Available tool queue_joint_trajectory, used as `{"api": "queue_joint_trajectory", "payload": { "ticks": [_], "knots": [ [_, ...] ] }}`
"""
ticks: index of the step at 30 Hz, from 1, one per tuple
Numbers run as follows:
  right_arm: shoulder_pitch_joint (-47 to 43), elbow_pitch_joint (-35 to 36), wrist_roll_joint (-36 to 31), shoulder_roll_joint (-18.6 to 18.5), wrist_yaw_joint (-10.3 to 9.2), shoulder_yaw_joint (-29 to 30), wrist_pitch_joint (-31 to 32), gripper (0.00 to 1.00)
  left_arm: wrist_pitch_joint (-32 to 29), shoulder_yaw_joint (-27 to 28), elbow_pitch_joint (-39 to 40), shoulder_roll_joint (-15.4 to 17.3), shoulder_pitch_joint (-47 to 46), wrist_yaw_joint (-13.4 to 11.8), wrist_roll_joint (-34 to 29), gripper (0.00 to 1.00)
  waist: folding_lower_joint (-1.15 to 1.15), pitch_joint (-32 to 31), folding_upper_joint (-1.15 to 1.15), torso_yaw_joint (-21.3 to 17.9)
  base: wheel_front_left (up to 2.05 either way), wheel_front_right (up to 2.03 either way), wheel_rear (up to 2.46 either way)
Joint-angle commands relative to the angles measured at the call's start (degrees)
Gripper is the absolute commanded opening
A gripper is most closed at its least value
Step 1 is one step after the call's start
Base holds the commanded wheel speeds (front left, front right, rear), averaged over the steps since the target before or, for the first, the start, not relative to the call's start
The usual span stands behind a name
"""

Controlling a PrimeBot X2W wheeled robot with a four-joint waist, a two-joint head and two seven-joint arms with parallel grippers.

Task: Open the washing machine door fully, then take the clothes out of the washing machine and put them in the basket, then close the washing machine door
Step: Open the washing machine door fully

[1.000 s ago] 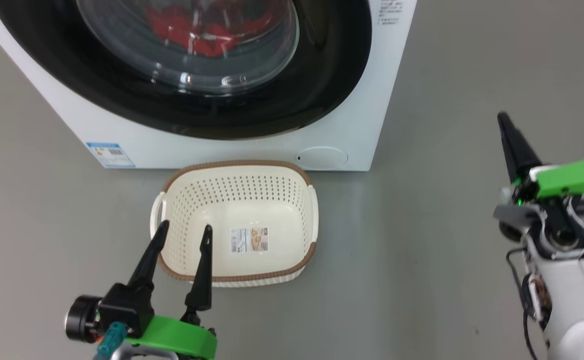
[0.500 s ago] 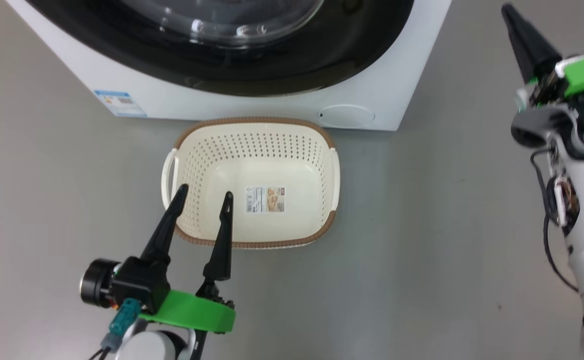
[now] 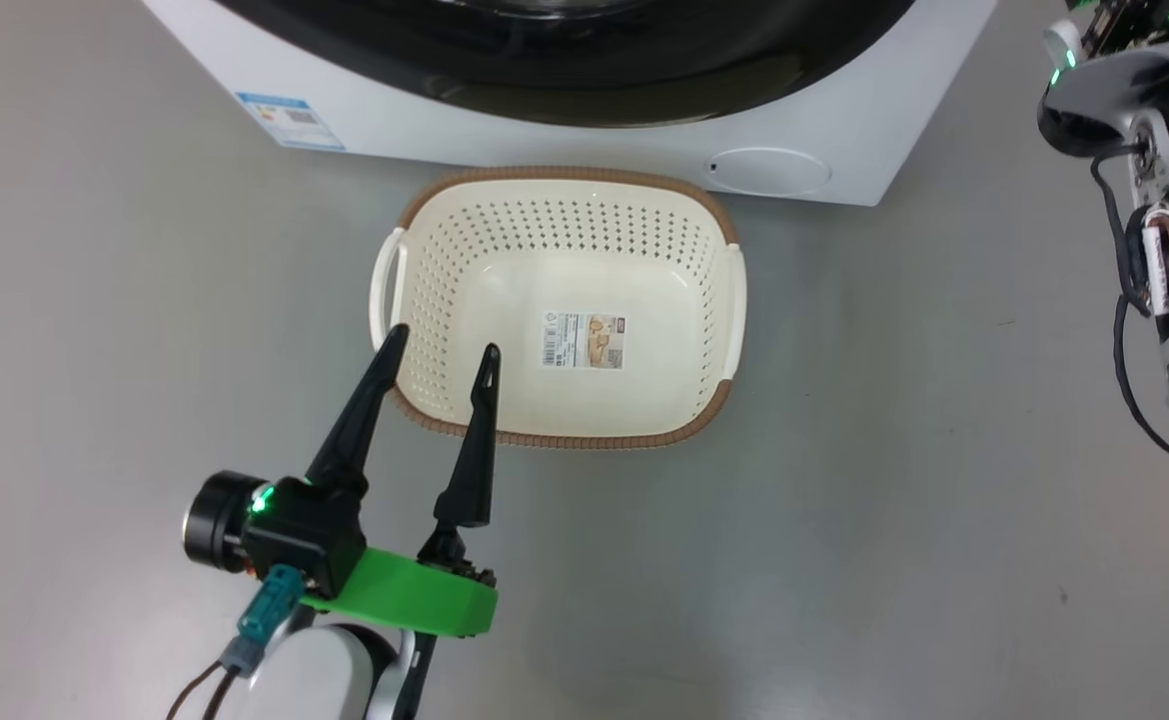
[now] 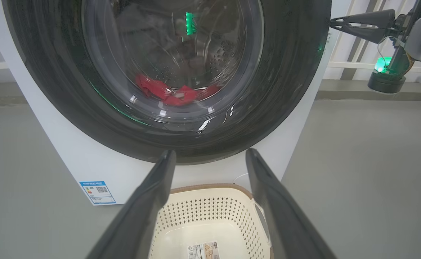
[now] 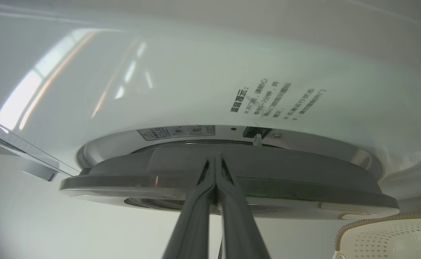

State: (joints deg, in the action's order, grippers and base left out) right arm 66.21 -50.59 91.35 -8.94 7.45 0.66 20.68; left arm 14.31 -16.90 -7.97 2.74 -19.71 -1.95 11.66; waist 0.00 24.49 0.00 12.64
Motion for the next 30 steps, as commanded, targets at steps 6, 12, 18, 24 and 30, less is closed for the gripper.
{"api": "queue_joint_trajectory", "payload": {
  "ticks": [6, 12, 18, 24, 30],
  "knots": [
    [4.05, -0.7, -0.25, 0.79, 0.03, -0.72, 0.76, 0.0, 0.68, 1.18, 1.88, 0.48, -1.26, 0.36, -0.08, 1.0, 0.0, 1.6, 0.0, 1.78, 0.0, 0.0, 0.0],
    [6.32, -2.59, -0.36, 0.39, 0.03, -0.53, 0.97, 0.0, 0.68, 0.76, 2.1, 0.35, -1.64, 0.5, -0.22, 1.0, 0.0, 2.28, 0.0, 2.57, 0.0, 0.0, 0.0],
    [7.92, -4.39, -0.04, 0.39, 0.03, -0.38, 2.19, 0.0, 0.68, 0.48, 2.46, 0.26, -1.98, 0.73, -0.14, 1.0, 0.0, 2.74, 0.0, 2.94, 0.0, 0.0, 0.0],
    [8.47, -5.38, 0.3, 0.94, 0.03, -0.77, 4.89, 0.0, 0.68, 0.32, 2.34, 0.2, -2.05, 0.79, -0.19, 1.0, 0.0, 2.67, 0.0, 2.9, 0.0, 0.0, 0.0],
    [7.94, -5.79, 1.09, 1.22, 0.03, -0.51, 7.09, 0.0, 0.69, 0.21, 2.15, 0.17, -2.16, 0.73, -0.15, 1.0, 0.0, 2.47, 0.0, 3.07, 0.0, 0.0, 0.0]
  ]
}}
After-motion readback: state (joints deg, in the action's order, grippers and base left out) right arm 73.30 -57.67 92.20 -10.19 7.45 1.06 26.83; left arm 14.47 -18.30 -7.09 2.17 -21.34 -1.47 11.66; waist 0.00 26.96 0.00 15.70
